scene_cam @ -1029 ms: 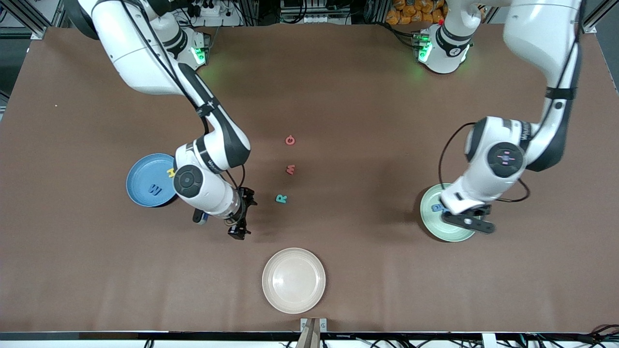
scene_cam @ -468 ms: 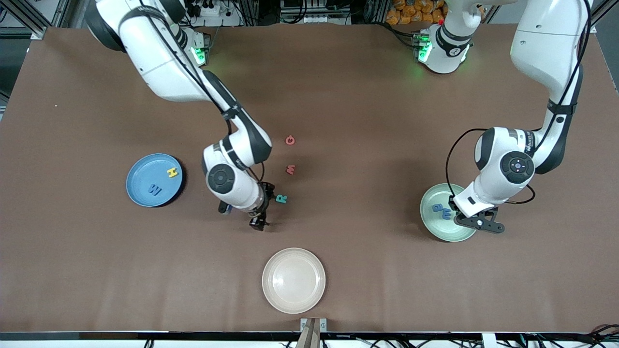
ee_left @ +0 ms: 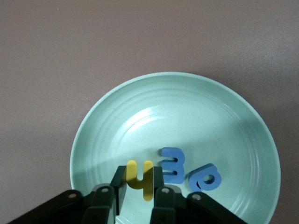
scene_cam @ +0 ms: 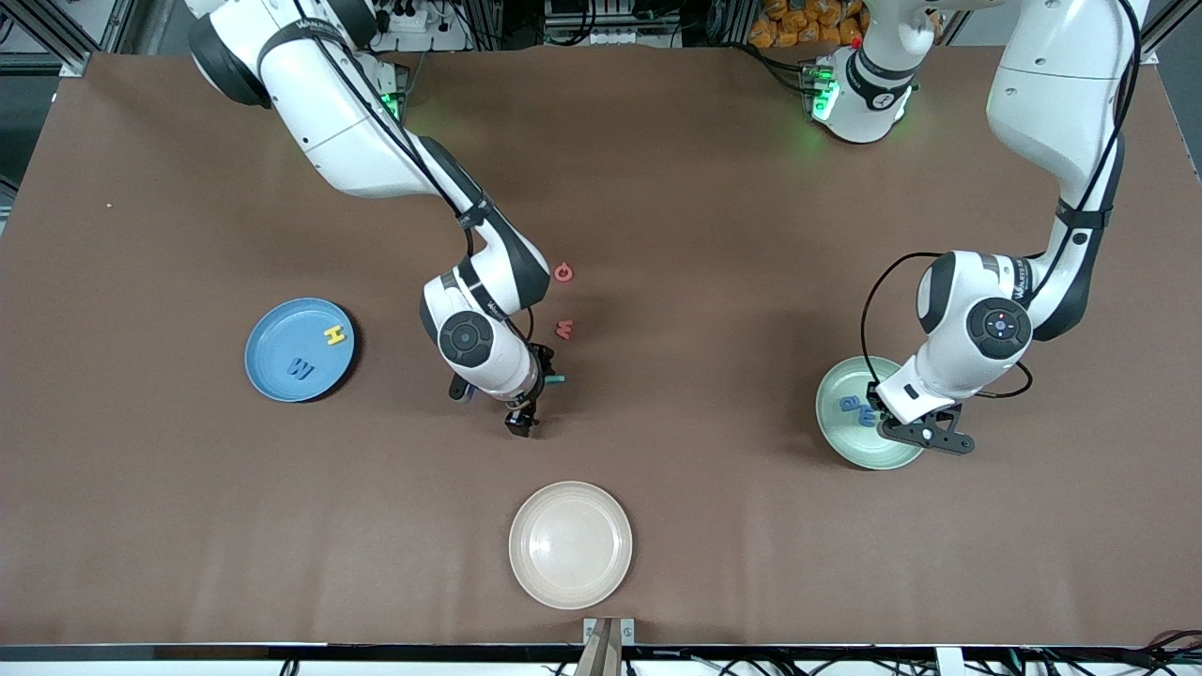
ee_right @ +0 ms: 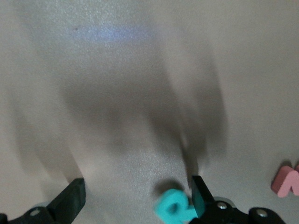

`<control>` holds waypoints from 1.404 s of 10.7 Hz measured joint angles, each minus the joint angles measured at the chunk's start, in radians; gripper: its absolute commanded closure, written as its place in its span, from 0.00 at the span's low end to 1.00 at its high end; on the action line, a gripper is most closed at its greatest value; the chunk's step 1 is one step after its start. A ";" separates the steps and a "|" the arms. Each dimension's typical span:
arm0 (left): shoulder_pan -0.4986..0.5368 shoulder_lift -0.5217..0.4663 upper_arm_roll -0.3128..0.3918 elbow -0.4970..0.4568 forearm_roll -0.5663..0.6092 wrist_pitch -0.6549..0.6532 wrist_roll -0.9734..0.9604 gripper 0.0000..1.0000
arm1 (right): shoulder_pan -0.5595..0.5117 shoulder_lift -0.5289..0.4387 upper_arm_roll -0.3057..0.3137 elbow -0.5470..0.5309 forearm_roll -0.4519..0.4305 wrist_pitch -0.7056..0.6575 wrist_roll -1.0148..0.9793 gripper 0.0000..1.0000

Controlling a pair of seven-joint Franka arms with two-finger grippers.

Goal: Sort uppercase to blue plate, lowercase to green plate
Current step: 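Release the y on the green plate while the right gripper lowers to R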

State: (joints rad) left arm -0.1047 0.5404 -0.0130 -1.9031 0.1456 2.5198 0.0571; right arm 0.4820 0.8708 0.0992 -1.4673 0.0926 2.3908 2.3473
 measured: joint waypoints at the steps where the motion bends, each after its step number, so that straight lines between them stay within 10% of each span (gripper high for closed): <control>1: 0.000 0.001 0.000 0.000 -0.001 0.002 0.000 0.55 | 0.001 0.000 0.000 0.002 0.000 -0.005 0.002 0.00; 5: -0.006 -0.003 -0.007 0.005 -0.008 0.004 -0.024 0.53 | 0.028 0.000 0.002 0.012 -0.006 -0.008 0.023 0.00; 9: -0.091 -0.073 -0.019 0.013 -0.011 -0.122 -0.176 0.53 | 0.096 0.004 0.007 0.015 -0.298 -0.014 0.021 0.00; 15: -0.128 -0.107 -0.028 0.020 -0.016 -0.155 -0.265 0.49 | 0.103 0.006 0.007 0.015 -0.327 -0.014 -0.095 0.00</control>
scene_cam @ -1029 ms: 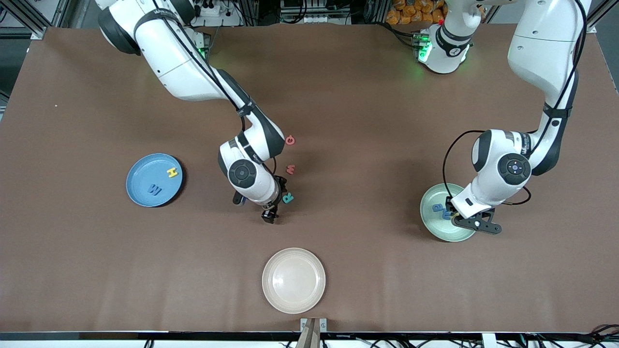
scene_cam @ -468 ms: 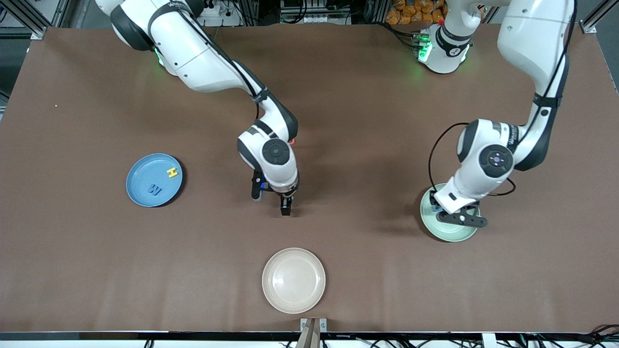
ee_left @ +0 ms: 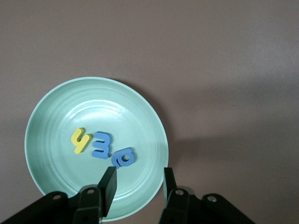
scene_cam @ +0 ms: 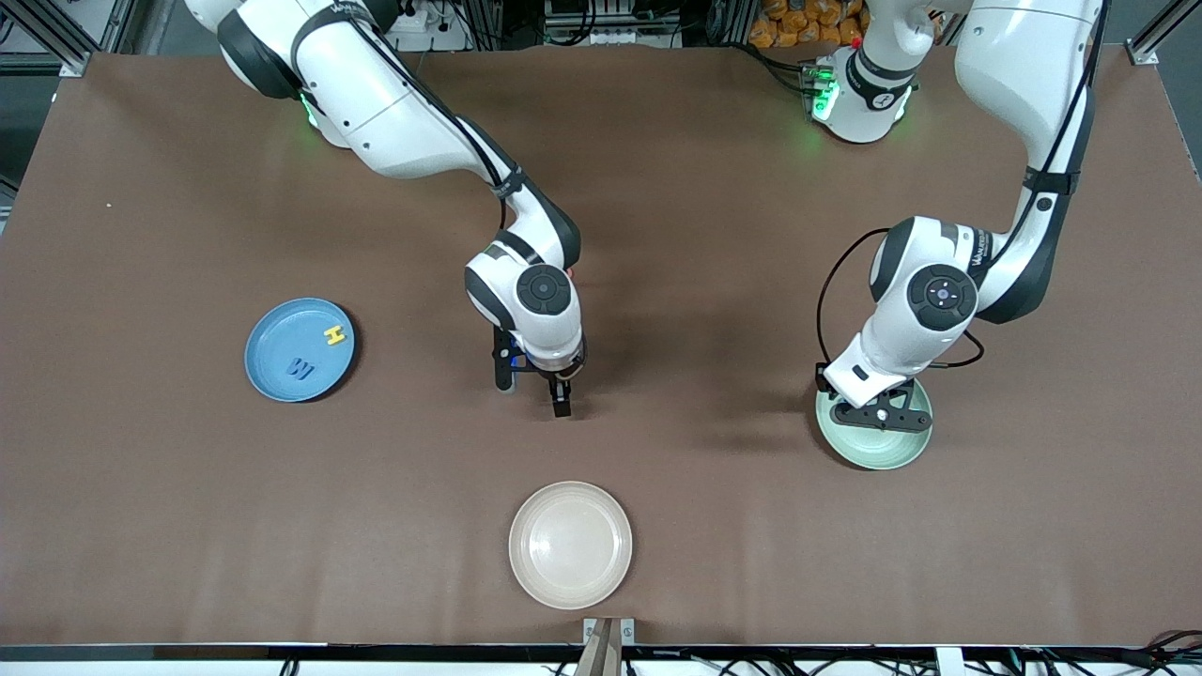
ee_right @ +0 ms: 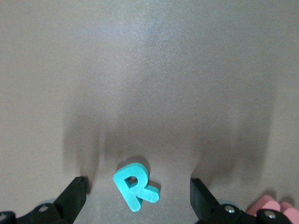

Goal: Sort uppercase to blue plate, lowercase to green plate
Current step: 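Release the y on the green plate while the right gripper lowers to R, then close the right gripper on the teal R while the left gripper withdraws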

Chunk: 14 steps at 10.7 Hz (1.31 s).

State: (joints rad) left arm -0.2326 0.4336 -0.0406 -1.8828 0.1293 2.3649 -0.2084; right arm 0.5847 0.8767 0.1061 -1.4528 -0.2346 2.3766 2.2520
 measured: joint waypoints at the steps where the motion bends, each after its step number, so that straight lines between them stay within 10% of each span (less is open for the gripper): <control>1: 0.000 -0.001 0.000 0.007 -0.008 -0.005 -0.008 0.48 | 0.000 0.000 0.000 0.001 -0.001 -0.007 -0.024 0.00; 12: 0.003 -0.009 0.003 0.106 -0.014 -0.132 -0.015 0.47 | -0.002 -0.006 0.006 0.008 -0.005 -0.062 -0.142 0.07; 13: 0.004 -0.009 0.003 0.106 -0.014 -0.132 -0.015 0.47 | -0.002 -0.006 0.008 0.008 -0.005 -0.056 -0.142 0.67; 14: 0.005 -0.009 0.003 0.106 -0.014 -0.132 -0.015 0.47 | -0.001 -0.006 0.009 0.009 -0.005 -0.053 -0.142 0.99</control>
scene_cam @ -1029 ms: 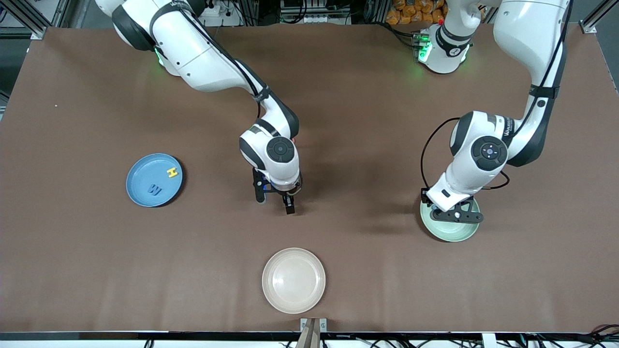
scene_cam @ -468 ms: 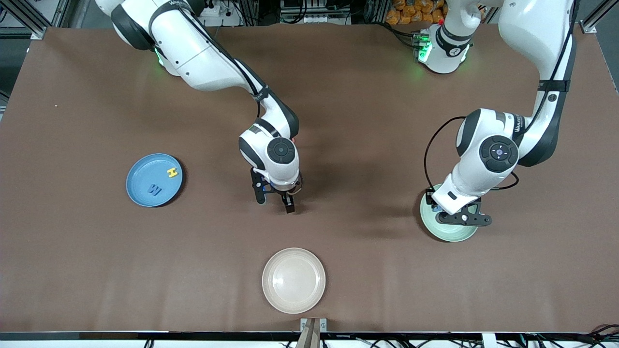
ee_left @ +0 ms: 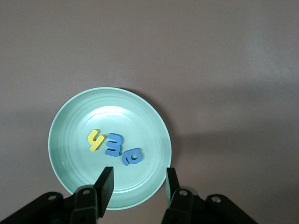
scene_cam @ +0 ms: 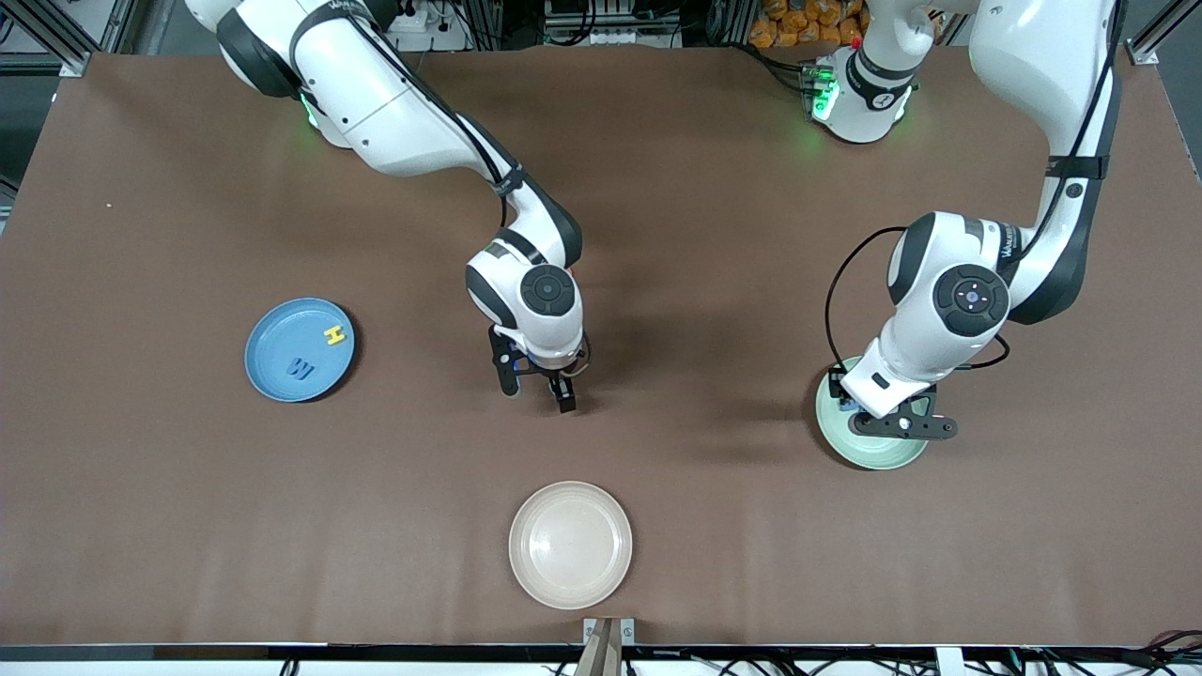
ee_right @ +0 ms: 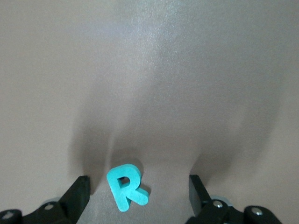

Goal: Sort uppercase to blue plate, lowercase to green plate
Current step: 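Close the right gripper on the teal R while the left gripper withdraws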

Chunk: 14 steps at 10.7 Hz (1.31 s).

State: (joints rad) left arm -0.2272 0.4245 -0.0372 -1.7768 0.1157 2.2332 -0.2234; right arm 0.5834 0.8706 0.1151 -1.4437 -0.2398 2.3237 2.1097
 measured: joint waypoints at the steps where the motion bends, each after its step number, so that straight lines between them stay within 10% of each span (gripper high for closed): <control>1: 0.002 0.000 0.000 0.001 0.000 0.000 0.000 0.47 | 0.000 -0.001 0.000 0.001 0.000 0.004 0.000 1.00; 9: 0.005 0.004 0.001 0.008 0.000 -0.004 0.000 0.46 | -0.019 -0.005 -0.003 0.017 0.000 0.013 0.000 1.00; 14: -0.005 0.003 -0.008 0.050 -0.066 -0.092 -0.015 0.47 | -0.220 -0.068 0.066 0.026 0.000 -0.185 -0.152 1.00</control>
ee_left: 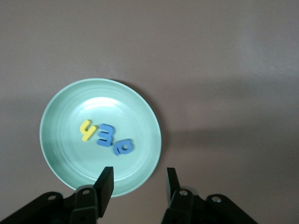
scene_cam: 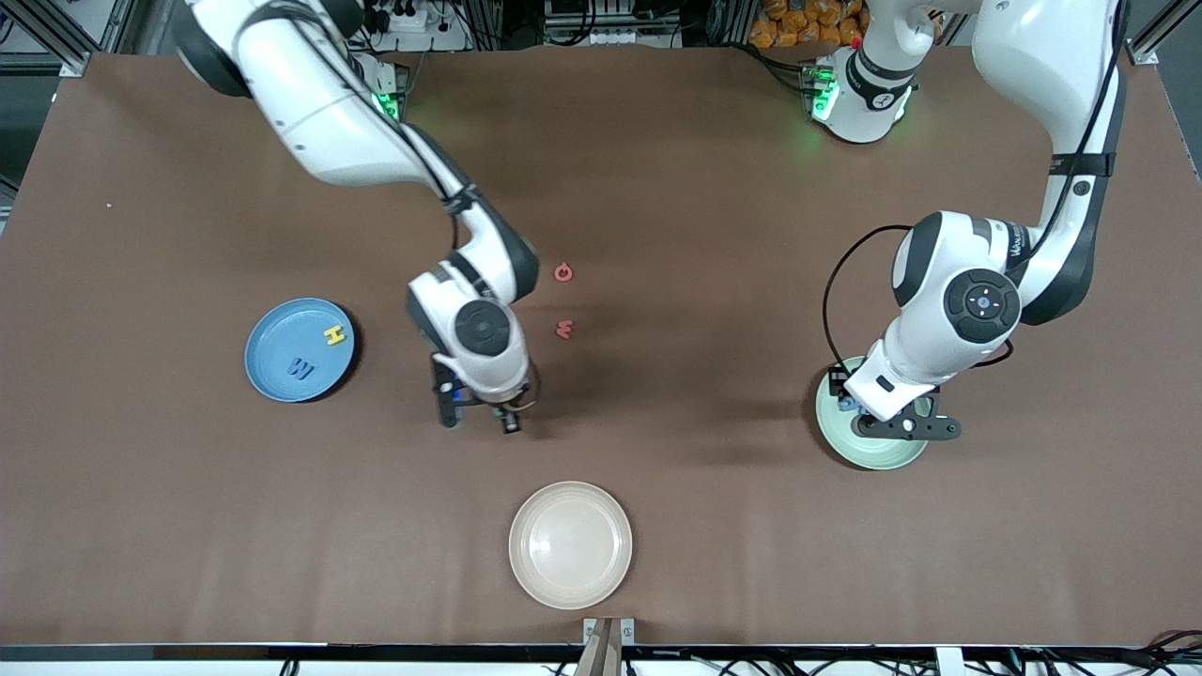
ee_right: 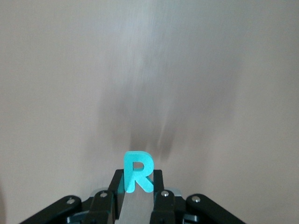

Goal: Sort uppercase to blue plate, lowercase to green plate
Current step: 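Close the right gripper on the teal R while the left gripper withdraws, then drop the R on the blue plate while the left gripper reaches m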

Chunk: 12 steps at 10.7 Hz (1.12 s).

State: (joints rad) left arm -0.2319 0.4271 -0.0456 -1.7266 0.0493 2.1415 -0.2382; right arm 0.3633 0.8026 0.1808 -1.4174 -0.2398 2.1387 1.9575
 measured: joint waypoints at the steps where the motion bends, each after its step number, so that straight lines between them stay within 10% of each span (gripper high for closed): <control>1: -0.004 -0.004 -0.012 0.005 -0.006 -0.019 -0.030 0.47 | -0.064 -0.017 0.041 -0.001 0.000 -0.061 -0.045 1.00; 12: -0.035 -0.029 -0.265 0.009 -0.007 -0.101 -0.472 0.47 | -0.430 -0.297 0.121 -0.432 -0.012 -0.157 -0.511 1.00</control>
State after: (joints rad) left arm -0.2666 0.3984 -0.3110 -1.7172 0.0420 2.0402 -0.7098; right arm -0.0664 0.5051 0.3017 -1.8490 -0.2519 1.9820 1.4462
